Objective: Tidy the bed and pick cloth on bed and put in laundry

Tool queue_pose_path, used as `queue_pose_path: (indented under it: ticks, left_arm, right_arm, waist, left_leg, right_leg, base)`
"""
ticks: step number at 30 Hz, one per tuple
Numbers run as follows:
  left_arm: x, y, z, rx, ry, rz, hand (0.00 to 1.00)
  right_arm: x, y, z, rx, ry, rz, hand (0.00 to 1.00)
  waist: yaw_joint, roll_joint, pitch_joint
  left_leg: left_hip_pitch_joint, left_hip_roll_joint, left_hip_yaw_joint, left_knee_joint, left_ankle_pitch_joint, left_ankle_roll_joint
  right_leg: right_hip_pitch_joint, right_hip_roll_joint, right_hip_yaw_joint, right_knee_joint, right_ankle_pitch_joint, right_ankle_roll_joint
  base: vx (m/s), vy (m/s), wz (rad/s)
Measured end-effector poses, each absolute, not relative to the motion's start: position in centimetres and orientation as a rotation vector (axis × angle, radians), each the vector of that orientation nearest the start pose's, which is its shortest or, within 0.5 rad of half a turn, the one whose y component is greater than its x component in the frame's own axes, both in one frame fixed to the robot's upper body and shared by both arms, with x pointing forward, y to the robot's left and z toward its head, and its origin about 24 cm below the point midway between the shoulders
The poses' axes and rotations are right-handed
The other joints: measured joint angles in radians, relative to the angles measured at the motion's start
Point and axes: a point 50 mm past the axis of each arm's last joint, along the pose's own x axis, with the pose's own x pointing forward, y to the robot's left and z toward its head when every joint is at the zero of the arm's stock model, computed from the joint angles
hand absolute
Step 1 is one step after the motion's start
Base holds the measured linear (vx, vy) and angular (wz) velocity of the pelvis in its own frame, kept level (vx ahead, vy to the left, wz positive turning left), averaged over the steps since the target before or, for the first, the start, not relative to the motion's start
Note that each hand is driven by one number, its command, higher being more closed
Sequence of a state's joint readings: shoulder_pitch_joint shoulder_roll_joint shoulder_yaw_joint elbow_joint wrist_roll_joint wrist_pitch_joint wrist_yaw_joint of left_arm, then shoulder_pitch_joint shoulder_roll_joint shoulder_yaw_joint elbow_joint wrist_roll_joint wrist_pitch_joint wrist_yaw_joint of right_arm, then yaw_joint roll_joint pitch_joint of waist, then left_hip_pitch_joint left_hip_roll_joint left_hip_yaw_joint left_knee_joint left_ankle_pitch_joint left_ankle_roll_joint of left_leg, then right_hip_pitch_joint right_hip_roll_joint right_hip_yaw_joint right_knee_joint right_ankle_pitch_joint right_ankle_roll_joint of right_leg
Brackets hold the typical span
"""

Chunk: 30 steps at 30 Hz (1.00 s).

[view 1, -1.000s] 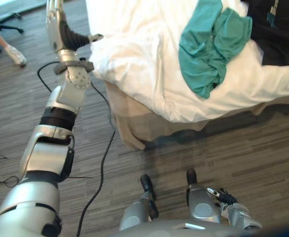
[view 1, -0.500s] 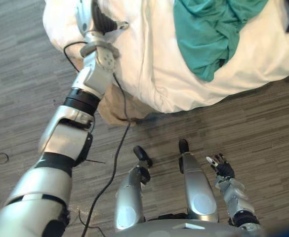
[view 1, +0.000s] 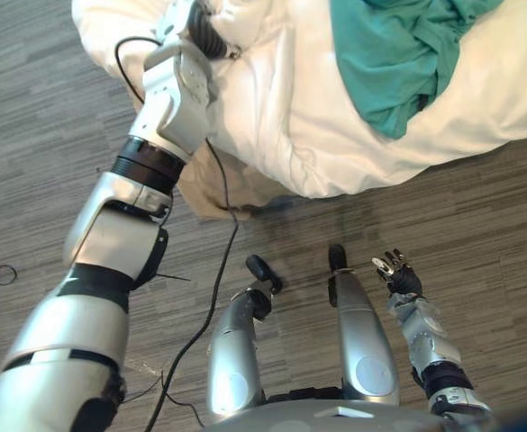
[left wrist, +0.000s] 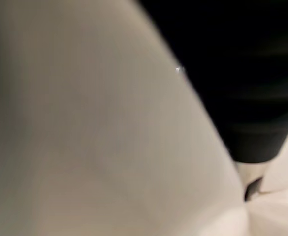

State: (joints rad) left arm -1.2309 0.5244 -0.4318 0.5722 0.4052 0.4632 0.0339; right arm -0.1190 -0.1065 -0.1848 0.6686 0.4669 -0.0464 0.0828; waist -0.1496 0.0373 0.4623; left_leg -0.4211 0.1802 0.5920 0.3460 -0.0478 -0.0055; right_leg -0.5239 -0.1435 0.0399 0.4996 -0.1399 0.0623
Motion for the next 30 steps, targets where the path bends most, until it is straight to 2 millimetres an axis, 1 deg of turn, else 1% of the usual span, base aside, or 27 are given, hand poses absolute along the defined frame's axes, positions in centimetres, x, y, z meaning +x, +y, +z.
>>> queue_pose_path:
  ticks: [1,2,3,5,6,7,8,9,11,12,13,15,16,17,19,20,22,23,25,26,27,28,30]
  left_arm:
    - [40.2,16.0,28.7,1.104,-0.233,0.23,1.0]
    - [40.2,16.0,28.3,1.099,-0.234,0.215,1.0]
    - [40.3,15.7,27.2,1.103,-0.238,0.182,1.0]
    - [40.0,15.4,26.1,1.104,-0.267,0.134,1.0]
    - [39.6,15.5,25.5,1.11,-0.286,0.107,1.0]
    - [39.5,15.6,25.4,1.11,-0.293,0.099,1.0]
    - [39.2,16.0,24.5,1.099,-0.302,0.069,1.0]
    - [38.9,16.5,23.3,1.092,-0.294,0.041,1.0]
    - [38.1,17.8,20.0,1.053,-0.246,-0.012,1.0]
    - [37.8,18.2,19.1,1.043,-0.233,-0.021,1.0]
    - [37.1,19.2,17.1,1.012,-0.195,-0.043,1.0]
    - [36.2,20.4,15.2,0.996,-0.156,-0.06,1.0]
    - [35.4,21.2,13.8,0.993,-0.123,-0.078,0.0]
    - [35.0,21.5,13.2,0.993,-0.115,-0.087,0.0]
    - [32.8,22.2,10.7,0.971,-0.088,-0.133,0.0]
    - [32.5,22.3,10.4,0.968,-0.083,-0.141,0.0]
    - [30.6,22.5,8.0,0.932,-0.031,-0.186,0.0]
    - [30.2,22.5,7.3,0.91,-0.005,-0.195,0.0]
    - [28.6,22.2,4.6,0.839,0.077,-0.218,0.0]
    - [28.1,22.1,3.9,0.824,0.097,-0.222,0.0]
    - [27.2,21.8,2.5,0.793,0.139,-0.231,0.0]
    - [26.3,21.4,0.9,0.755,0.19,-0.237,0.0]
    - [25.4,20.7,-1.0,0.704,0.256,-0.233,0.0]
  right_arm:
    - [23.6,-21.2,-6.6,0.421,0.427,-0.242,0.0]
    - [23.6,-21.3,-6.7,0.419,0.428,-0.244,0.0]
    - [23.3,-21.4,-6.8,0.416,0.434,-0.251,0.0]
    - [22.6,-21.6,-7.2,0.41,0.452,-0.273,0.0]
    - [22.2,-21.8,-7.5,0.402,0.467,-0.284,0.0]
    - [22.1,-21.8,-7.6,0.398,0.472,-0.289,0.0]
    - [21.7,-21.9,-7.9,0.387,0.499,-0.307,0.0]
    - [21.4,-22.1,-8.3,0.382,0.527,-0.322,0.0]
    - [20.1,-22.6,-9.8,0.367,0.619,-0.365,0.0]
    - [19.7,-22.7,-10.2,0.365,0.65,-0.377,0.0]
    - [18.5,-22.9,-11.3,0.359,0.727,-0.402,0.0]
    - [17.3,-22.9,-12.3,0.351,0.799,-0.421,0.0]
    - [16.5,-22.8,-12.8,0.344,0.844,-0.43,0.0]
    - [16.2,-22.8,-13.0,0.337,0.86,-0.429,0.0]
    - [15.2,-22.8,-13.6,0.325,0.916,-0.443,0.0]
    - [15.1,-22.7,-13.7,0.325,0.921,-0.444,0.0]
    - [14.6,-22.6,-14.0,0.327,0.953,-0.444,0.0]
    - [14.5,-22.5,-14.0,0.327,0.961,-0.444,0.0]
    - [13.7,-22.5,-14.4,0.329,0.999,-0.447,0.0]
    - [13.4,-22.4,-14.6,0.331,1.013,-0.446,0.0]
    - [12.9,-22.3,-14.8,0.331,1.035,-0.446,0.0]
    - [12.3,-22.3,-15.0,0.33,1.056,-0.447,0.0]
    - [11.5,-22.1,-15.4,0.334,1.093,-0.451,0.0]
  waist:
    - [0.002,0.0,0.0]
    - [0.003,0.001,-0.001]
    - [0.005,0.002,-0.002]
    - [0.008,0.006,-0.005]
    - [0.013,0.008,-0.007]
    - [0.016,0.01,-0.008]
    - [0.031,0.011,-0.009]
    - [0.033,0.017,-0.013]
    - [0.026,0.031,-0.064]
    - [0.025,0.035,-0.077]
    - [0.022,0.044,-0.104]
    - [0.021,0.057,-0.138]
    - [0.025,0.058,-0.175]
    - [0.025,0.057,-0.187]
    - [0.031,0.057,-0.236]
    - [0.031,0.056,-0.242]
    - [0.033,0.047,-0.284]
    - [0.033,0.045,-0.295]
    - [0.036,0.034,-0.314]
    - [0.038,0.029,-0.319]
    - [0.048,0.022,-0.327]
    - [0.05,0.017,-0.341]
    - [0.052,0.007,-0.356]
  left_leg:
    - [0.021,-0.009,0.0,-0.013,0.0,0.0]
    - [0.031,-0.013,0.001,-0.022,0.0,0.0]
    - [0.056,-0.026,0.0,-0.043,0.0,0.0]
    - [0.084,-0.045,-0.001,-0.077,0.0,0.0]
    - [0.1,-0.06,-0.001,-0.103,0.0,0.0]
    - [0.105,-0.063,-0.002,-0.112,0.0,0.0]
    - [0.136,-0.075,-0.003,-0.152,0.0,0.0]
    - [0.164,-0.084,-0.013,-0.18,0.002,0.002]
    - [0.184,-0.101,-0.052,-0.222,0.019,0.0]
    - [0.194,-0.104,-0.062,-0.233,0.022,-0.002]
    - [0.217,-0.112,-0.092,-0.254,0.036,-0.004]
    - [0.24,-0.114,-0.127,-0.282,0.046,-0.01]
    - [0.254,-0.116,-0.143,-0.303,0.055,-0.012]
    - [0.266,-0.117,-0.15,-0.314,0.059,-0.014]
    - [0.312,-0.114,-0.186,-0.349,0.069,-0.019]
    - [0.317,-0.114,-0.191,-0.352,0.069,-0.019]
    - [0.349,-0.113,-0.205,-0.384,0.074,-0.025]
    - [0.352,-0.114,-0.211,-0.388,0.075,-0.026]
    - [0.389,-0.117,-0.223,-0.417,0.081,-0.029]
    - [0.394,-0.118,-0.225,-0.42,0.081,-0.029]
    - [0.407,-0.121,-0.229,-0.432,0.085,-0.031]
    - [0.41,-0.122,-0.235,-0.437,0.085,-0.031]
    - [0.414,-0.123,-0.246,-0.442,0.088,-0.032]
  right_leg:
    - [0.021,-0.006,-0.001,-0.009,-0.003,0.003]
    - [0.031,-0.007,-0.003,-0.015,-0.004,0.004]
    - [0.056,-0.016,-0.009,-0.026,-0.013,0.016]
    - [0.088,-0.033,-0.037,-0.044,-0.032,0.018]
    - [0.102,-0.041,-0.045,-0.051,-0.046,0.018]
    - [0.106,-0.042,-0.048,-0.053,-0.049,0.018]
    - [0.132,-0.044,-0.058,-0.071,-0.059,0.021]
    - [0.163,-0.044,-0.071,-0.089,-0.063,0.021]
    - [0.206,-0.049,-0.104,-0.131,-0.063,0.021]
    - [0.224,-0.048,-0.113,-0.149,-0.063,0.021]
    - [0.277,-0.044,-0.143,-0.192,-0.059,0.025]
    - [0.327,-0.037,-0.169,-0.239,-0.042,0.025]
    - [0.357,-0.032,-0.188,-0.271,-0.033,0.026]
    - [0.375,-0.029,-0.197,-0.287,-0.029,0.025]
    - [0.451,-0.011,-0.222,-0.346,0.001,0.017]
    - [0.459,-0.009,-0.222,-0.353,0.004,0.017]
    - [0.503,0.003,-0.232,-0.395,0.023,0.016]
    - [0.511,0.003,-0.241,-0.4,0.024,0.016]
    - [0.547,0.007,-0.253,-0.41,0.024,0.015]
    - [0.553,0.007,-0.255,-0.415,0.024,0.015]
    - [0.568,0.008,-0.262,-0.423,0.024,0.015]
    - [0.572,0.009,-0.265,-0.426,0.024,0.015]
    - [0.58,0.01,-0.277,-0.429,0.024,0.015]
  base:
    - [0.0,0.018,0.03]
    - [0.01,0.021,0.04]
    - [0.01,0.023,0.09]
    - [0.01,0.023,0.22]
    - [0.0,0.011,0.2]
    - [0.01,0.005,0.11]
    - [0.01,0.002,0.09]
    - [0.02,0.001,0.24]
    - [0.04,0.005,0.32]
    - [0.1,-0.001,0.38]
    - [0.1,-0.015,0.41]
    - [0.11,-0.008,0.42]
    - [0.11,0.004,0.34]
    - [0.11,0.002,0.36]
    - [0.11,0.001,0.29]
    - [0.1,0.008,0.18]
    - [0.08,0.014,0.16]
    - [0.09,0.008,0.21]
    - [0.08,0.005,0.17]
    - [0.06,0.009,0.08]
    - [0.06,-0.002,0.09]
    - [0.05,-0.005,0.09]
    - [0.05,-0.013,0.14]
